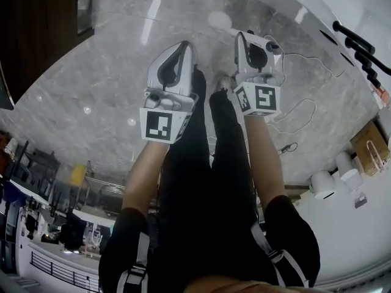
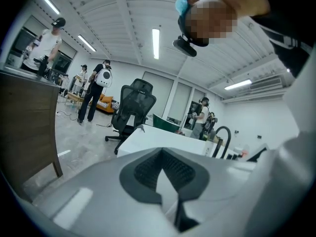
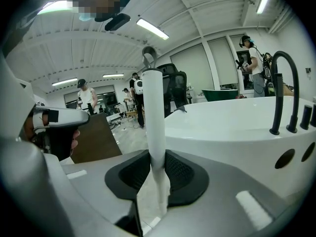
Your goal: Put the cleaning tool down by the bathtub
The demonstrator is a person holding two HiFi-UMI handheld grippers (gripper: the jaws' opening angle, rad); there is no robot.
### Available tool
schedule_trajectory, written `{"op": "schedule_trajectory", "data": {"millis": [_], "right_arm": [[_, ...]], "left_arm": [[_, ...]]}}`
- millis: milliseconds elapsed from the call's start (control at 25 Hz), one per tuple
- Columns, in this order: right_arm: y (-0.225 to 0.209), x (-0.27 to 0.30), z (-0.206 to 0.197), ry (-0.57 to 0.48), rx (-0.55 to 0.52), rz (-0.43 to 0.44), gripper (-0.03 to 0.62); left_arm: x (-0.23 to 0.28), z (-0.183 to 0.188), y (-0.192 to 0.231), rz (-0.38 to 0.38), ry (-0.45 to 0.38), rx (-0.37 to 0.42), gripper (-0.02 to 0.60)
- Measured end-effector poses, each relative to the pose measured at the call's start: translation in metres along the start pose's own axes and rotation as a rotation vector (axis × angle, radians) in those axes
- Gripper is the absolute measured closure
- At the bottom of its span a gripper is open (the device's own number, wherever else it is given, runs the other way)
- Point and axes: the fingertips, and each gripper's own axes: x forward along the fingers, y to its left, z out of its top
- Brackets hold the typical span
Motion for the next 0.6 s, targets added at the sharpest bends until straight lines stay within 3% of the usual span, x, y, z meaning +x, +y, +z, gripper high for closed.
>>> {"op": "schedule_trajectory", "data": {"millis": [600], "right_arm": [[-0.010, 0.067, -0.055, 0.029, -0.013, 0.009, 0.499]], "left_arm": [[0.031, -0.058, 0.030, 0.001, 0.054, -0.002, 0.574]]}}
